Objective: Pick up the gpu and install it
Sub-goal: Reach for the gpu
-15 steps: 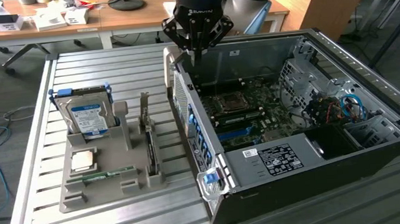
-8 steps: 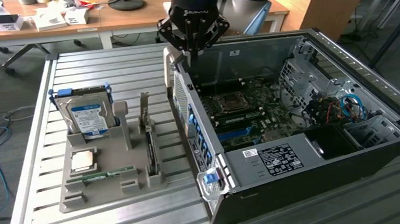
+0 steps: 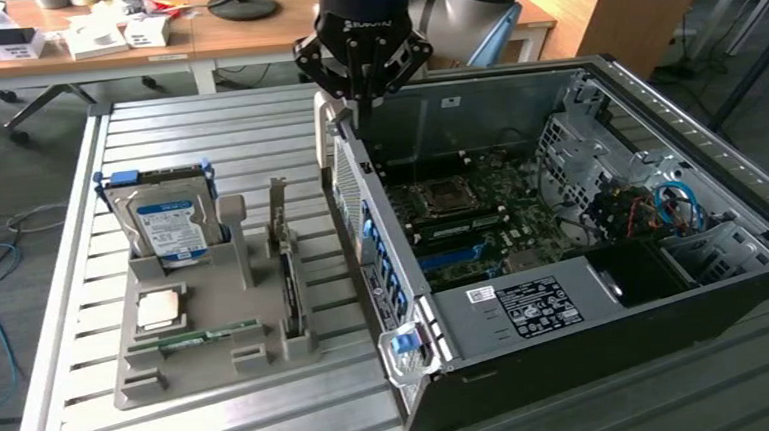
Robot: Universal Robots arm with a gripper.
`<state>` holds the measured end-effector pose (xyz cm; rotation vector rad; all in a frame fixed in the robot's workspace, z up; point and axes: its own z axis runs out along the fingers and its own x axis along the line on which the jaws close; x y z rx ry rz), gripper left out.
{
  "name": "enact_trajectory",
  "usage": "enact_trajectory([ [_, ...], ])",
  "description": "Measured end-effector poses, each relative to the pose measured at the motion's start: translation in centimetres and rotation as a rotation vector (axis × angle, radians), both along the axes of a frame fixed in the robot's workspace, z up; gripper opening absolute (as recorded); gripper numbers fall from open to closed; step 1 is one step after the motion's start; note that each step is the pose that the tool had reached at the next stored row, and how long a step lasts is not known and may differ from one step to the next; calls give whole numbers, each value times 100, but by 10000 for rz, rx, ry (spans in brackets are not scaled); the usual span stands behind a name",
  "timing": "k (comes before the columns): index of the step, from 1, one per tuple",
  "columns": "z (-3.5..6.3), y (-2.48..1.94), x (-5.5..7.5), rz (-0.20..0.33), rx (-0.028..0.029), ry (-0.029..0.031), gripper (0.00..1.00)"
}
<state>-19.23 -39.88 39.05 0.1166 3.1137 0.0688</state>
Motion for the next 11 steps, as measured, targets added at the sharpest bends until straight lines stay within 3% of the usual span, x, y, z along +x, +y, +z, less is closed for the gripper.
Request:
enact_trajectory([
  [11,-5,0,-112,0,0,0,11],
])
